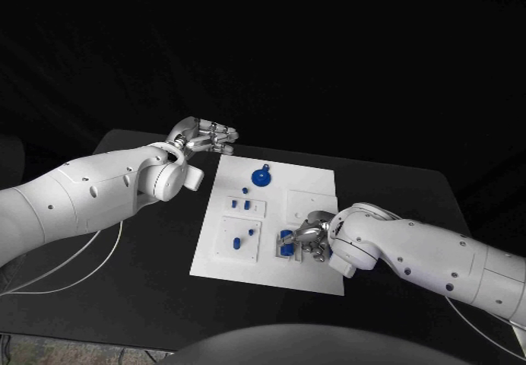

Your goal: Assemble the parts on the task board

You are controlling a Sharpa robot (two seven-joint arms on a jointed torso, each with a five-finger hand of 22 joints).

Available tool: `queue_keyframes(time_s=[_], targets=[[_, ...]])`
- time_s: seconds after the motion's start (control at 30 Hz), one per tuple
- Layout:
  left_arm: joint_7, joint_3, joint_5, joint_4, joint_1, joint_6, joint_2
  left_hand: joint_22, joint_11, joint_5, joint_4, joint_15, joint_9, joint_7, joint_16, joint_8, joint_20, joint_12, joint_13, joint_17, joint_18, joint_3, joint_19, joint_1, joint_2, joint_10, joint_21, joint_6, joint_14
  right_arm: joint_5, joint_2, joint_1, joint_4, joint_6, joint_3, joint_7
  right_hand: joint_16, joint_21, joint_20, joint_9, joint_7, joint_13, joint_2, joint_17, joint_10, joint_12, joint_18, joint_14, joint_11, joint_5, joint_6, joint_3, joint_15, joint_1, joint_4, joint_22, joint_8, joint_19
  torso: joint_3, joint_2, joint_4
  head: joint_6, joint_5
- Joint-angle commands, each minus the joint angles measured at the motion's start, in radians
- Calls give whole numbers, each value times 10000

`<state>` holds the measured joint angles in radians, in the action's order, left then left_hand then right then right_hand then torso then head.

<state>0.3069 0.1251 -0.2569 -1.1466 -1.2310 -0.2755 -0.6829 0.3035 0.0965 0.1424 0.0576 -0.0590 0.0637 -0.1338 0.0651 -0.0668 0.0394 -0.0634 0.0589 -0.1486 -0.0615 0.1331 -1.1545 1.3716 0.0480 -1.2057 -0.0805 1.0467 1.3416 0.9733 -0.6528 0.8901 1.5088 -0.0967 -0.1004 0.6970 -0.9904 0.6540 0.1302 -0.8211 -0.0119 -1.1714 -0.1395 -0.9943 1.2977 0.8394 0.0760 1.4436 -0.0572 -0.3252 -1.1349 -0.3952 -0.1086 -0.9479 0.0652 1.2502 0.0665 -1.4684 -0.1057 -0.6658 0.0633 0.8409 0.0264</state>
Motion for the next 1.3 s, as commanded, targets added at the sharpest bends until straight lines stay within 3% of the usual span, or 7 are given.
queue_keyframes(time_s=[0.03, 0.6, 0.7, 0.8, 0.83, 1.13, 1.3], targets=[[25, -6, -41, -15, -2, 177, 18, -30, 16, -56, -7, 3, 4, 9, -29, 41, 28, 54, -1, -10, 145, -53, -5, -3, -59, 75, 32, -40, -74, 135, 4, -39, 41, 318, 44, 377, 53, -45, 45, 18, -13, 17, 184, -29, 5, -55, -135, 15, -4, -13, -84, -421, -42, -317, 470, 25, -24, -475, -1, -6, 2, 18, 2], [2, -5, -67, -18, -3, 212, 8, -65, 20, -57, -7, 0, 3, 9, -30, 42, 31, 55, -1, -9, 144, -61, -3, 0, -62, 84, 30, -44, -85, 144, -20, -39, 83, 324, 55, 377, 89, -70, 43, 34, -15, 50, 157, -21, -6, -91, -133, 15, -3, -15, -88, -393, -40, -302, 414, 25, -24, -473, 1, -6, 6, 19, 24], [-1, -5, -69, -16, -3, 213, 11, -114, 21, -56, 3, -4, 3, 9, -30, 43, 36, 54, -1, -8, 145, -77, -5, -9, -64, 89, 26, -45, -93, 168, -16, -39, 63, 296, 55, 377, 97, -100, 38, 36, -28, 59, 123, -25, -7, -97, -129, 17, 10, 572, -76, -314, -31, -258, 310, 17, -26, -471, 0, -7, 3, 15, 19], [-3, -5, -69, -13, -3, 215, 19, -114, 21, -56, 3, -4, 3, 9, -30, 43, 36, 54, -1, -8, 145, -77, -5, -9, -64, 89, 26, -45, -93, 214, -15, -39, 33, 281, 56, 376, 108, -106, 19, 3, -74, 83, -13, -31, -3, -117, -119, 19, 53, 2584, -92, -102, -4, -275, -61, 18, -20, -472, -2, -3, 7, 27, 14], [-4, -5, -69, -12, -3, 216, 20, -114, 21, -56, 3, -4, 3, 9, -30, 43, 36, 54, -1, -8, 145, -77, -5, -9, -64, 89, 26, -45, -93, 222, -16, -39, 27, 282, 56, 375, 111, -122, 15, -32, -95, 95, -179, -40, -9, -132, -110, 19, 61, 2734, -89, -2, 2, -298, -341, 13, -19, -472, -3, -2, 8, 32, 17], [-11, -5, -76, -10, -3, 217, 21, -114, 21, -56, 3, -4, 3, 9, -30, 43, 36, 54, -1, -8, 145, -77, -5, -9, -64, 89, 26, -45, -93, 248, -28, -39, 24, 282, 56, 365, 170, -153, 27, -104, -138, 121, -472, -120, -43, -261, -121, 17, 95, 2768, -18, 1204, 2, -700, -1789, 25, -19, -470, -1, -4, 9, 43, 21], [-14, -5, -79, -12, -3, 220, 17, -114, 21, -56, 3, -4, 3, 9, -30, 43, 36, 54, -1, -8, 145, -77, -5, -9, -64, 89, 26, -45, -93, 251, -33, -39, 40, 243, 56, 359, 198, -168, 24, -100, -142, 124, -552, -134, -59, -297, -117, 18, 101, 2767, -3, 1274, 4, -673, -1984, 27, -17, -470, -1, -3, 10, 48, 23]])
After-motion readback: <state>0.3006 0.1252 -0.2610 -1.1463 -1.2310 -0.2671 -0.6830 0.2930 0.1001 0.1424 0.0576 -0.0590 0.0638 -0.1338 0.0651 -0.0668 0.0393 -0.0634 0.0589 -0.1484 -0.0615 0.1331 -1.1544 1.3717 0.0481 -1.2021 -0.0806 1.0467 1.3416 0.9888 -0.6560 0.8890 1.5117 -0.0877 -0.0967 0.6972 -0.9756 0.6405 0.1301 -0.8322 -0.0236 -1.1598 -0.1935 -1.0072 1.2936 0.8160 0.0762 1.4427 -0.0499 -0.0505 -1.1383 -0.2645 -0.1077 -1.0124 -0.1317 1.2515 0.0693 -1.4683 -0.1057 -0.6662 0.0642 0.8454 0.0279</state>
